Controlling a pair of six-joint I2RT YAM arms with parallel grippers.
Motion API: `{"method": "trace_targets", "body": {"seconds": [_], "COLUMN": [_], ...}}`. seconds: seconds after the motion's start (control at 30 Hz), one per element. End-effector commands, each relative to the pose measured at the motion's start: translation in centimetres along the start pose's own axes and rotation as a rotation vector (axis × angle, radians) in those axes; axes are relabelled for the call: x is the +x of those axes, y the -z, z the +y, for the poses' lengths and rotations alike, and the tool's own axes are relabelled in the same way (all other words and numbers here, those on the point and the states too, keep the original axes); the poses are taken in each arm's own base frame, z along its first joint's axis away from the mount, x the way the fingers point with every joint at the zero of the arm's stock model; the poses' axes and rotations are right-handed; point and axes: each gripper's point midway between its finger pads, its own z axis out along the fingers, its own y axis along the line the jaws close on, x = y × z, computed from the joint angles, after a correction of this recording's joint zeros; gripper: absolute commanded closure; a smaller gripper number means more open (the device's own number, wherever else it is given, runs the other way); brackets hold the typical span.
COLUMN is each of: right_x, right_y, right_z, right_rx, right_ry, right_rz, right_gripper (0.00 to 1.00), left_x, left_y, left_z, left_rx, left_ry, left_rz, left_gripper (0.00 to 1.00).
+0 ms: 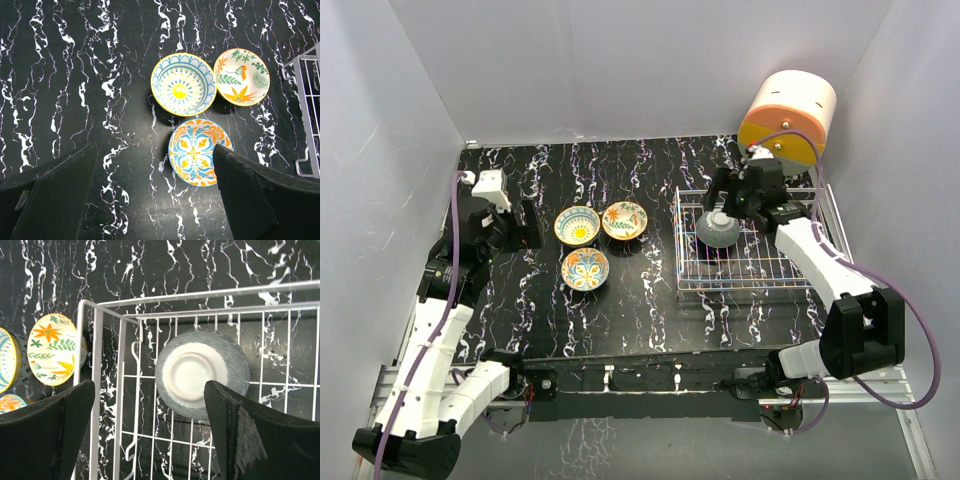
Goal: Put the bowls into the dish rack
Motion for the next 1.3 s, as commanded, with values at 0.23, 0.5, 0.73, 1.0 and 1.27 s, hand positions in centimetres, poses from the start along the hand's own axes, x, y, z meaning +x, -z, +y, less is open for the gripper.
{"method": "trace_targets", "body": {"seconds": [0.23, 0.5, 0.73, 1.0, 1.27], "right_x": [-0.6, 0.8, 1.8, 2.1, 2.2], "right_y": [-1.3, -2.4, -3.4, -3.9, -4.3], "right_z": [-2.3, -1.5, -1.3, -1.7, -2.0], "right_rx": [0.28, 0.21, 0.184, 0.201, 0.228], "right_ry": [0.189, 0.188, 0.204, 0.216, 0.24], "right_rz": [0.013, 0.054, 0.102, 0.111, 0.131], "right_gripper": [0.08, 0.12, 0.15, 0.2, 0.28], "left_x": [0.5, 1.1, 0.8, 0.4, 0.2], "left_y": [0.1, 0.0, 0.4, 0.4, 0.5], "left_z": [0.0, 0.2, 0.1, -0.3, -0.4], "left_rx": [0.006, 0.004, 0.011, 0.028, 0.033], "left_ry": [-0.027, -0.034, -0.035, -0.026, -0.03], "left_rz": [0.006, 0.015, 0.004, -0.009, -0.014], "left_gripper": [0.03, 0.03, 0.03, 0.03, 0.03]}}
